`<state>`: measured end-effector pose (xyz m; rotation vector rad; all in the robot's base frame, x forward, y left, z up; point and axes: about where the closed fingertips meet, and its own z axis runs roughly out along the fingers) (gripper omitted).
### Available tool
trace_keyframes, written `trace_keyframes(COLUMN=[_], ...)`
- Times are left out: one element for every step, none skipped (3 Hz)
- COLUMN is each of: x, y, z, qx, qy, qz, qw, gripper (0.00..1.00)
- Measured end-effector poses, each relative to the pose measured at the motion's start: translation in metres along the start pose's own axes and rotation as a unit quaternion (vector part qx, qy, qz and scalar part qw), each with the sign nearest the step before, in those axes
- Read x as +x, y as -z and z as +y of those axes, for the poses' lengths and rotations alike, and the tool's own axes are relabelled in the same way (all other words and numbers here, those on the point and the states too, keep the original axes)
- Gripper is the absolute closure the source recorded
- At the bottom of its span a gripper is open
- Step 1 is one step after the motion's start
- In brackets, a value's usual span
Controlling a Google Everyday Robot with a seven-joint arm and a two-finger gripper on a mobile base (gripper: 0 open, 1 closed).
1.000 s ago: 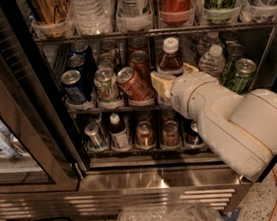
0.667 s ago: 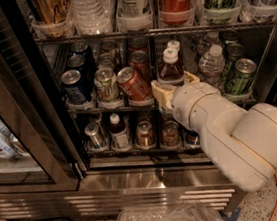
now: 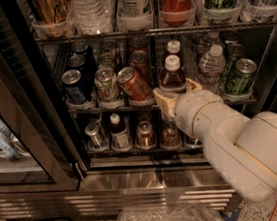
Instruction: Pick blue plastic bottle from middle shelf of fridge
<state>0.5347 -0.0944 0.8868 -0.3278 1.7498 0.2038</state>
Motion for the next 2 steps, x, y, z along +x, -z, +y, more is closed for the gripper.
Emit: trace_keyframes(x=[0.0269, 0.0269], y=[0.0241, 0.0241], z=[0.0060, 0.0060], qx=[-0.007, -0.007], qy=[-0.005, -0.005], qz=[0.008, 0.008], qw=[0.9999, 0.9999], gripper=[1.00, 1.00])
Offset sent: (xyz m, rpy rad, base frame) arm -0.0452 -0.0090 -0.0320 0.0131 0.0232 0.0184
